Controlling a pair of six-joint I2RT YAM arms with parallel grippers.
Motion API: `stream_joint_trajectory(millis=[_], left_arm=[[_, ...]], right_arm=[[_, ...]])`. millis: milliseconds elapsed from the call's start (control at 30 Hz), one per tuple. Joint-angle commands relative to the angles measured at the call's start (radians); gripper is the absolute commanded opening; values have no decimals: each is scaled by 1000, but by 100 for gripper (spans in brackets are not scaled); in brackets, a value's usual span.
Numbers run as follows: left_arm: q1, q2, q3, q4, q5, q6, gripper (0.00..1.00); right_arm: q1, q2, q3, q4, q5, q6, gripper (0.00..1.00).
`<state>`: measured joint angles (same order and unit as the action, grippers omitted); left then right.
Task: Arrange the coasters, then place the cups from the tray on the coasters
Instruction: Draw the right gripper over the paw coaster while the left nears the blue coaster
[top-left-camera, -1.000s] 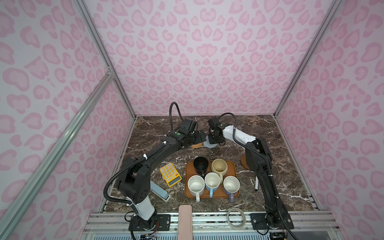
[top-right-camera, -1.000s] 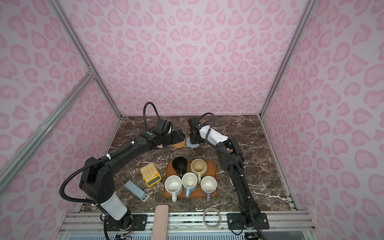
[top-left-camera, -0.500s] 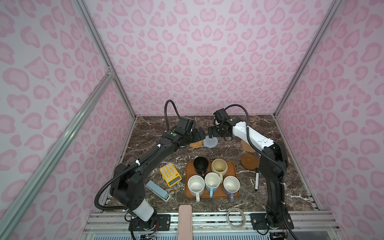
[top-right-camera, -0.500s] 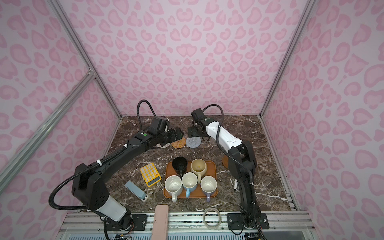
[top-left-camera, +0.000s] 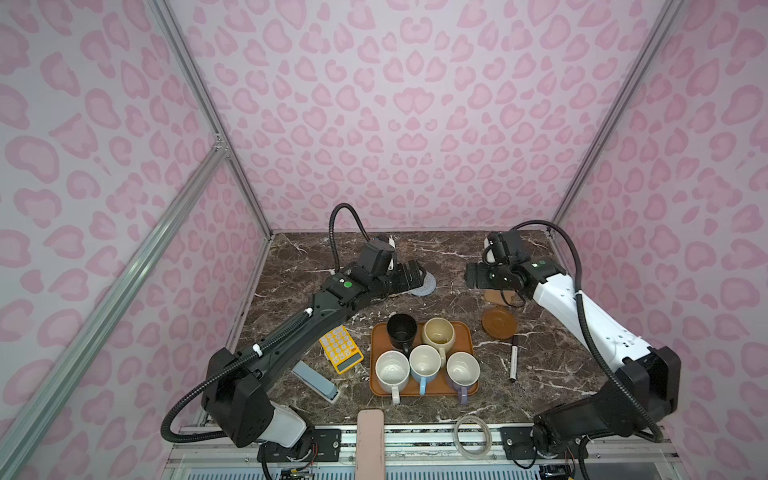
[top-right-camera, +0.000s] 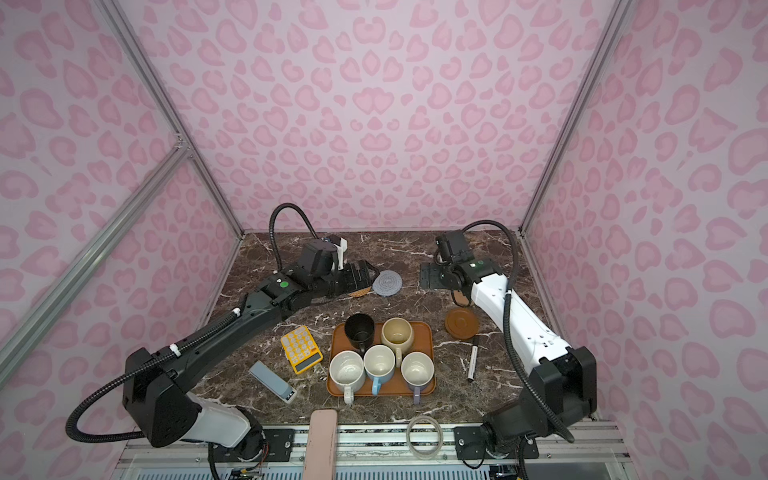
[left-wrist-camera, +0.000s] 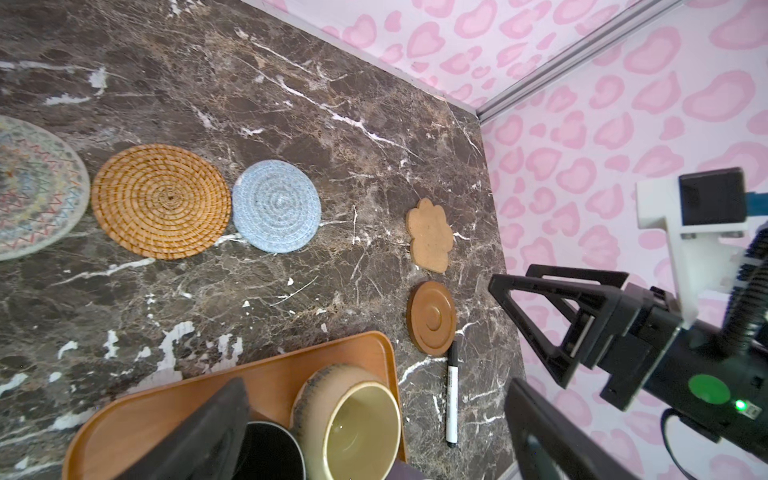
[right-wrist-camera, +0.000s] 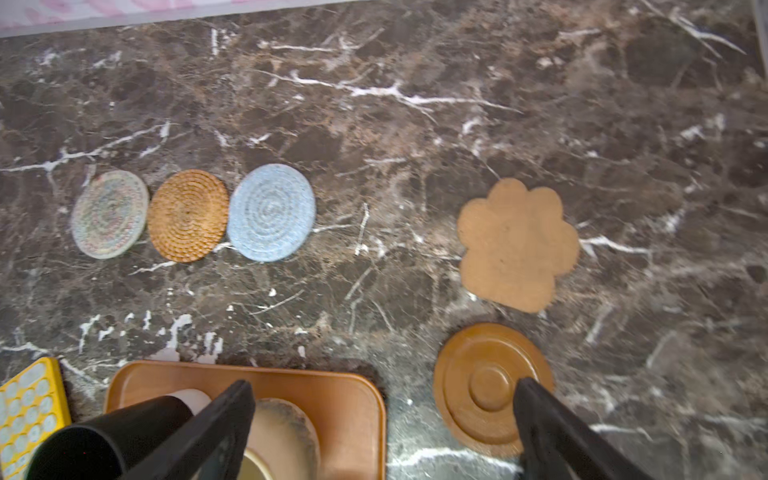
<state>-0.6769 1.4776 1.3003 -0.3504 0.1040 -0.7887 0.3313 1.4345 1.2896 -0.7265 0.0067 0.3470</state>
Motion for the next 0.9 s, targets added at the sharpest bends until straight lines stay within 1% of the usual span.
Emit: stream_joint_trajectory(millis=[0,67,200,333,433,567,633,733,867], left_arm=[[-21,32,13,56,3,-15,98],[-30,69,37,64,43,-9,98],[-45,125,103,35,31,14,98],[-45,197,188,-62,-2,33,98],[-46,235,220,-72,4,41,98],[-45,290,276,-73,20,43,98],[-45,319,302,-72,33,42,98],[-45,369,343,-80,39,33,98],[-45,419,389,-87,47,32,98]], right_arm=[[-57,-67,-88,9,-12,-36,99],[-110,-92,-137,17,-50,-39,99],[-208,-82,-201,60,-149,-32,99],[-271,10,-173,52,-169,-49,98],[-307,112,-123,42,-183,-52,95],[-331,230,-49,41,-151,-45,90],[-342,279,-19,48,-120,-52,90],[-367,360,39,50,-104,-68,88],[-375,453,118,43,-69,-87,87]])
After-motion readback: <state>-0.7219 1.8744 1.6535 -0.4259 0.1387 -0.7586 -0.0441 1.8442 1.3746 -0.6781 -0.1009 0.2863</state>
